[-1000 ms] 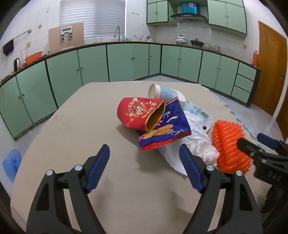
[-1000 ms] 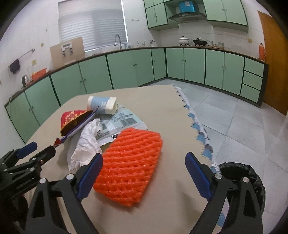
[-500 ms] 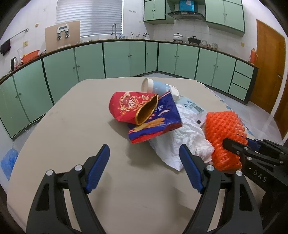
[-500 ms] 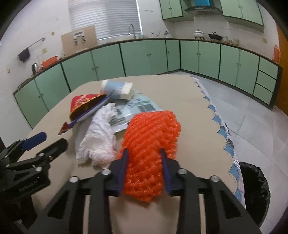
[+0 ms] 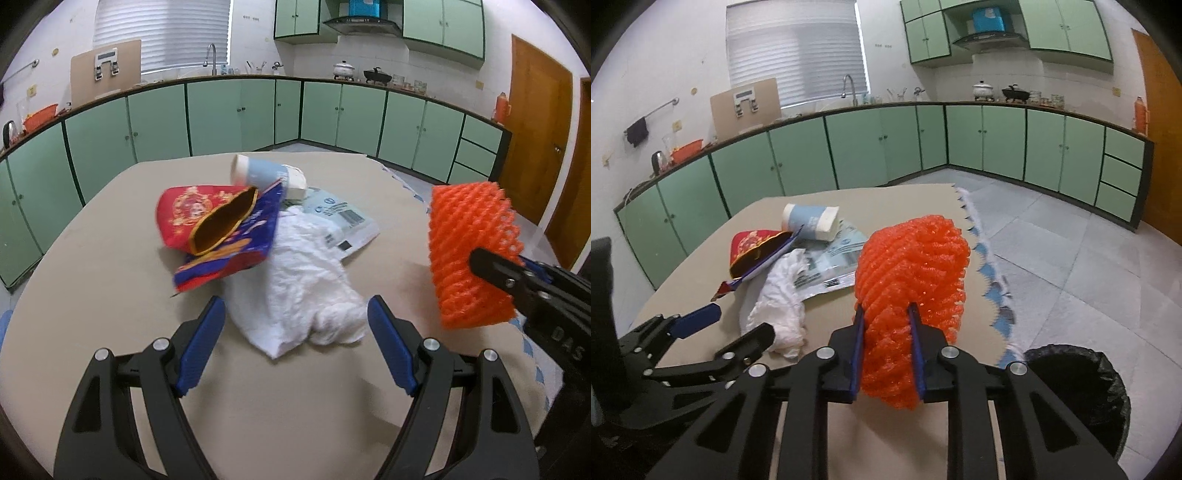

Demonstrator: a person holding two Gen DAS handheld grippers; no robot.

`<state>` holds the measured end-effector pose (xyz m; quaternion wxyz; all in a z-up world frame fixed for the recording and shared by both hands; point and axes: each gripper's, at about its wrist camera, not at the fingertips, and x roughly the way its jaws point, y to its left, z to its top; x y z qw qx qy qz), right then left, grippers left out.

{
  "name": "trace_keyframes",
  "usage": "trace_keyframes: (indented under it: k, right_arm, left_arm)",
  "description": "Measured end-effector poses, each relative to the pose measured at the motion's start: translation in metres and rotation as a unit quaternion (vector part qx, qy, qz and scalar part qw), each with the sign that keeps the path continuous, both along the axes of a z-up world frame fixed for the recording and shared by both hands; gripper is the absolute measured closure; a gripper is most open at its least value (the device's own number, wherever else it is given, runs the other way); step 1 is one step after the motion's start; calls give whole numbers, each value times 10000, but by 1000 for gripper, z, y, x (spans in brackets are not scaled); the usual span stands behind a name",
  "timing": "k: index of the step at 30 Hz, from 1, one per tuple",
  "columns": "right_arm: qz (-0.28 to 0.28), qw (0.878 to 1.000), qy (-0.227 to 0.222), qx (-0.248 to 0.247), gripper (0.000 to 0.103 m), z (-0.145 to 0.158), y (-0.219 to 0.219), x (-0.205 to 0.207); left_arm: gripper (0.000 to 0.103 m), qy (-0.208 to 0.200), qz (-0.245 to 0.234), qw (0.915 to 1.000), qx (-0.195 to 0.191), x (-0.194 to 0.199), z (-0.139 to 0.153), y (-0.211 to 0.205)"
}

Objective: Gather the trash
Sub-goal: 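Grasp the white plastic bag with the left tool while the right tool holds the orange sleeve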

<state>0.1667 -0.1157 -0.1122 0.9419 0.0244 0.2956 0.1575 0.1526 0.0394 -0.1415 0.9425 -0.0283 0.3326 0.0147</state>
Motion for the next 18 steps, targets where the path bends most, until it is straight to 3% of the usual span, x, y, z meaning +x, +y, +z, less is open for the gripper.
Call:
trace_keyframes:
  k: [3,5,9,18]
  right_arm:
    - [-78,10000,36,22,82,-3,-8,1]
    - [-127,9999,80,55,82,-7,-12,3]
    - [-136,9998,119,93,82,-11,-16,4]
    - [-54,10000,42,52,82,-11,-16,-1]
  left_arm:
    - [26,113,35,9999,-46,7,-4,-5]
    - [34,209,64,9998,-19,12,-7,-8]
    - [60,431,58,9989,-147,17,-14,-8]
    - [79,334,110,9992,-176,6,-11,-5]
